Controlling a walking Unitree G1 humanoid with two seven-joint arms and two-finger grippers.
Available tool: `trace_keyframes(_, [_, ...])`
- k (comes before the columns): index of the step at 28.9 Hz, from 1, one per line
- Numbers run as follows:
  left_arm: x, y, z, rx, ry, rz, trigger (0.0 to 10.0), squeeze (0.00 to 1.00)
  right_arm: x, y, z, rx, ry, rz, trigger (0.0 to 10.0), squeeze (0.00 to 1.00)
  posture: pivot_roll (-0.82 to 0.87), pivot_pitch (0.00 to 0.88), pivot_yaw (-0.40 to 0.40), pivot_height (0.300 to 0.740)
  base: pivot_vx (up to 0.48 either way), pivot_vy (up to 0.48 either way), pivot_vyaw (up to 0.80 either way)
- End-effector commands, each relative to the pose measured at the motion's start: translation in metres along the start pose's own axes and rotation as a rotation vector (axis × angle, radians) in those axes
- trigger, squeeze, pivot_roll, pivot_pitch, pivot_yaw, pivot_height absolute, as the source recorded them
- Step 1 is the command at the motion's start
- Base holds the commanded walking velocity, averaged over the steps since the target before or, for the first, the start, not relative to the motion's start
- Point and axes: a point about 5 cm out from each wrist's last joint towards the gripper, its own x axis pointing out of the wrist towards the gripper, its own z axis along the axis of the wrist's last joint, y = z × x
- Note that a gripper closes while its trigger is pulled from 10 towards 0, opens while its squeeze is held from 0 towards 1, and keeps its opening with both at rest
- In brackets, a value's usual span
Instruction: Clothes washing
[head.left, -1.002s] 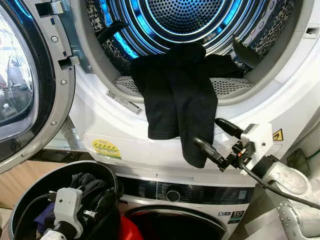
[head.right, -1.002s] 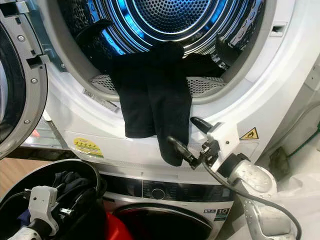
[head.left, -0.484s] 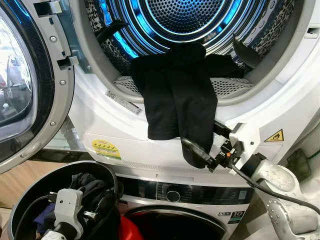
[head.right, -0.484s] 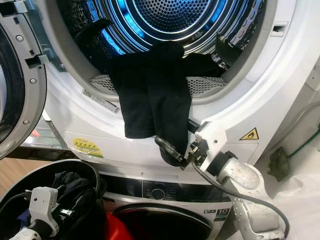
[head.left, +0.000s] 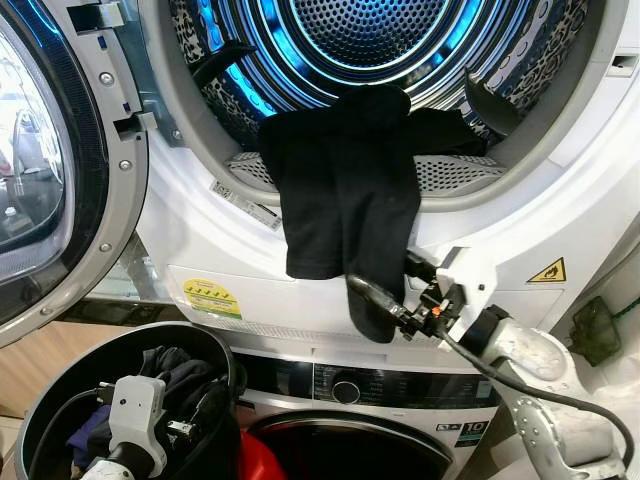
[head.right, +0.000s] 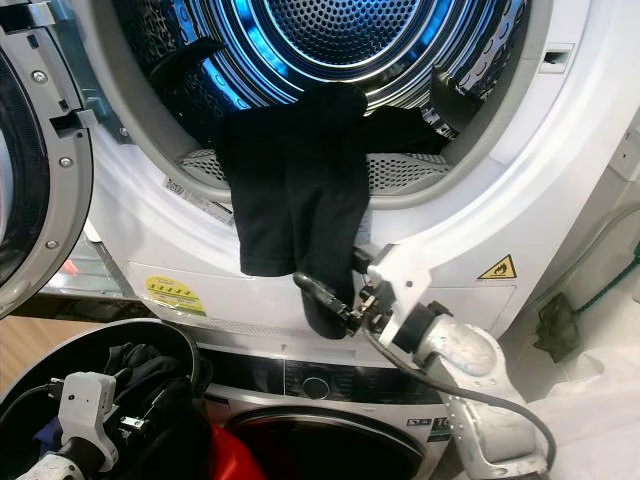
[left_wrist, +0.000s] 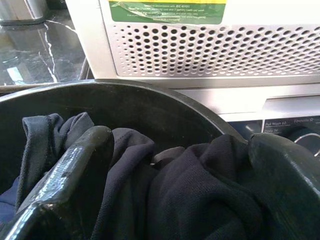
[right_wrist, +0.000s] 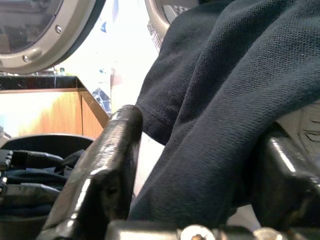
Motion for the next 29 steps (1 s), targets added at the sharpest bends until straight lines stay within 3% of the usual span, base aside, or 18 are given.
trace_keyframes(1, [0.001, 0.003, 0.002, 0.017, 0.001, 0.008, 10.0, 0.00, 0.007, 0.002, 0.007, -0.024, -0.016, 0.024, 0.0, 0.00, 0.08, 0.000, 0.071, 0.740, 0.000, 0.000, 0.00])
trace_keyframes(14, [0.001, 0.003, 0.003, 0.016, -0.003, 0.012, 10.0, 0.00, 0.015, 0.005, 0.008, -0.025, -0.026, 0.031, 0.0, 0.00, 0.08, 0.000, 0.069, 0.740, 0.000, 0.000, 0.00])
trace_keyframes(29, [0.003, 0.005, 0.005, 0.022, -0.009, 0.009, 10.0, 0.00, 0.041, 0.003, 0.026, -0.057, -0.116, 0.078, 0.0, 0.00, 0.09, 0.000, 0.080, 0.740, 0.000, 0.000, 0.00])
